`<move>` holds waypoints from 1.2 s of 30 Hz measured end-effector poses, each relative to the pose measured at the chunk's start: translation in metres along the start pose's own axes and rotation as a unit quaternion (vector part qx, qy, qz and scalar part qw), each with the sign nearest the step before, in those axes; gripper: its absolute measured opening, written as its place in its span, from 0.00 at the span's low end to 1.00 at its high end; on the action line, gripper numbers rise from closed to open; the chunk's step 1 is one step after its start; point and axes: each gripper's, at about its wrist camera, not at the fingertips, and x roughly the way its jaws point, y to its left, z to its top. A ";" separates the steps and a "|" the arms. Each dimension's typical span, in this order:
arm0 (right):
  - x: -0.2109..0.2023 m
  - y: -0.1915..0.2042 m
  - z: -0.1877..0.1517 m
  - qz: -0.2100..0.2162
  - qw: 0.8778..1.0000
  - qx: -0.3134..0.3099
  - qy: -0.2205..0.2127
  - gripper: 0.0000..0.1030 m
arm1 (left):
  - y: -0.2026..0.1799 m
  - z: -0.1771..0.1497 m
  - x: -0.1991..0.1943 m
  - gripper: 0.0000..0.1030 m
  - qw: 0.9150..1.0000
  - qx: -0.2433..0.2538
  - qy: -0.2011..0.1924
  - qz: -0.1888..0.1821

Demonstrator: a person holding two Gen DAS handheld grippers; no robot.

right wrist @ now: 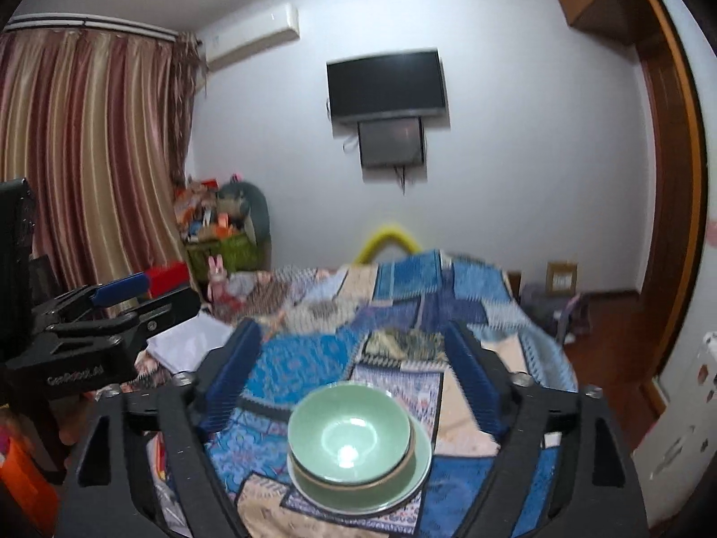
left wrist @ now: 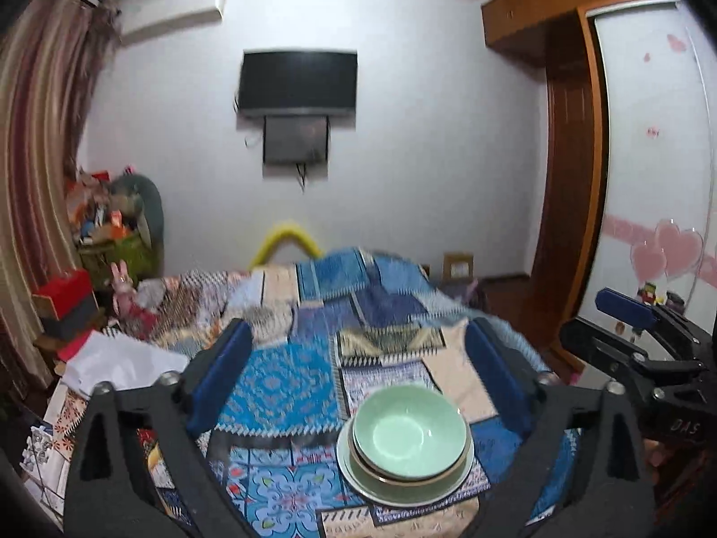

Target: Organize plates and bowls

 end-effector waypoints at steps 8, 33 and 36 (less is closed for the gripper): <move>-0.009 0.009 0.002 -0.005 1.000 -0.006 -0.030 1.00 | 0.000 0.002 -0.024 1.00 1.000 -0.001 -0.020 0.001; -0.014 0.009 -0.002 0.003 1.000 0.000 -0.027 1.00 | 0.000 -0.003 -0.026 1.00 1.000 -0.004 -0.023 -0.001; -0.016 0.011 -0.003 0.003 1.000 -0.002 -0.028 1.00 | 0.000 -0.003 -0.026 1.00 1.000 -0.004 -0.023 -0.001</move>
